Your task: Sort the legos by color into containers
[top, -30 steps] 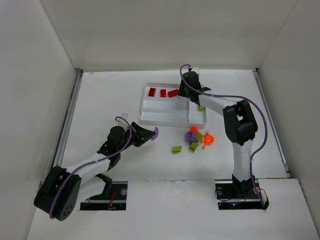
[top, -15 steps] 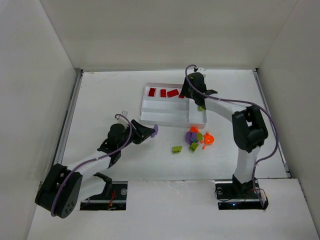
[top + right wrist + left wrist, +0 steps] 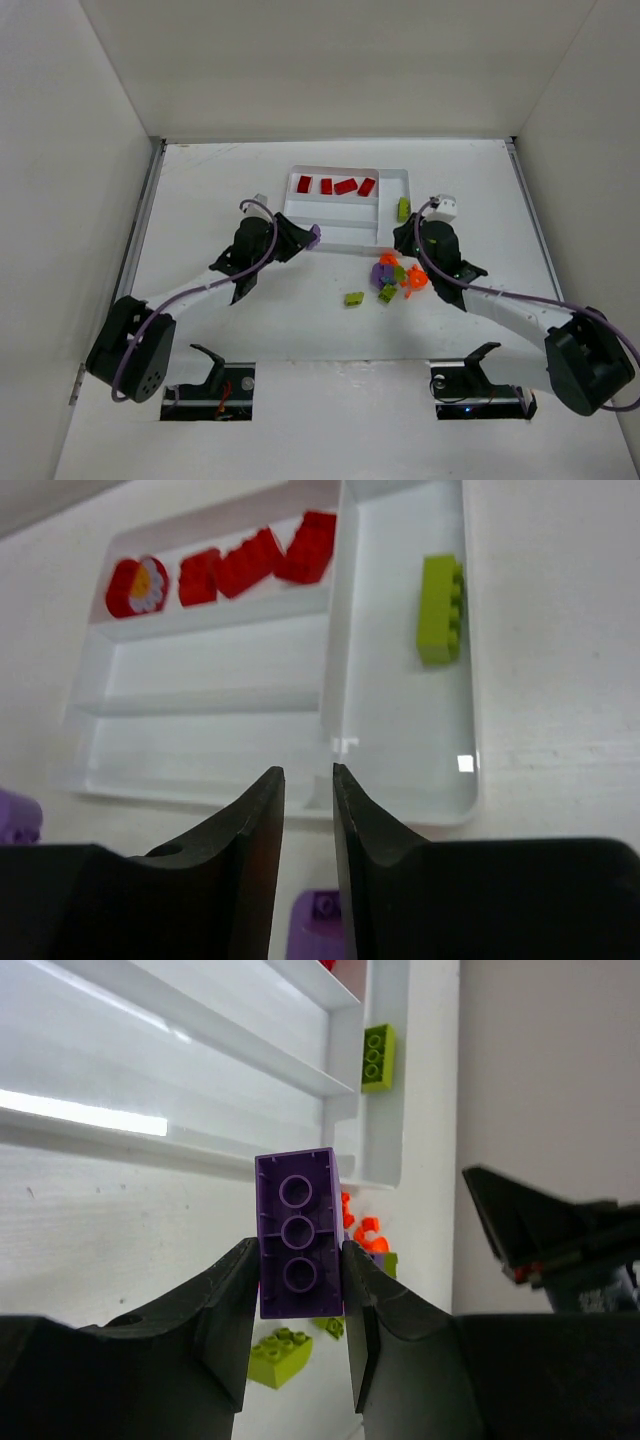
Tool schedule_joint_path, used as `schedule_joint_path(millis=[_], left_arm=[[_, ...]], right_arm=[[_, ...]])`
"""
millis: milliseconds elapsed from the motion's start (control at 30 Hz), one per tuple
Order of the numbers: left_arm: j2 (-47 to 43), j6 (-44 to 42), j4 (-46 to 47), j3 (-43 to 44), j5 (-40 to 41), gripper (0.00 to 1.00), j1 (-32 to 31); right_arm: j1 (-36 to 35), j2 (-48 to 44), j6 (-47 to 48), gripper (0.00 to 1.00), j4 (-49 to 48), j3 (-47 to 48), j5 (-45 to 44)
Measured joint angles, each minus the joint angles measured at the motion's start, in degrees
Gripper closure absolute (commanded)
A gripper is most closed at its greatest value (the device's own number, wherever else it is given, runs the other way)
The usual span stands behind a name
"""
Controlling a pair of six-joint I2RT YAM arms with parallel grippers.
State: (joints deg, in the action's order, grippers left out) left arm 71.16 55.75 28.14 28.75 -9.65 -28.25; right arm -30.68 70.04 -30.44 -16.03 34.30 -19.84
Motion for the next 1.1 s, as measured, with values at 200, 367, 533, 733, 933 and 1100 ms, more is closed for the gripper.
schedule_joint_path(millis=[200,367,533,733,933,1100], left_arm=[[10.05,-2.84,-6.47,11.89,3.82,0.88,0.96],[19.28,-4.20,-11.43,23.19,4.52,0.88,3.56],[26.58,-4.46,-15.85,30.34,5.62,0.88,5.22],[32.00,-4.42,-19.63,34.16,6.51,0.87,5.42],[33.05,-4.33,-20.83,35.93,9.16,0.80,4.98],[33.64,-4.46,-20.94,37.46,10.40,0.76,4.68]], right_arm=[[-1.07,-5.64,-0.92,0.57,-1.31,-5.90,-0.63],[-1.70,-6.25,-1.70,0.46,-3.82,-6.03,-0.76],[-3.04,-7.80,-1.99,0.44,-4.24,-6.43,-0.74],[-3.15,-9.88,-2.29,0.42,-4.61,-7.26,-0.74],[-3.15,-10.05,-2.56,0.38,-4.68,-7.28,-0.72],[-3.15,-10.01,-2.60,0.37,-4.72,-7.28,-0.72]])
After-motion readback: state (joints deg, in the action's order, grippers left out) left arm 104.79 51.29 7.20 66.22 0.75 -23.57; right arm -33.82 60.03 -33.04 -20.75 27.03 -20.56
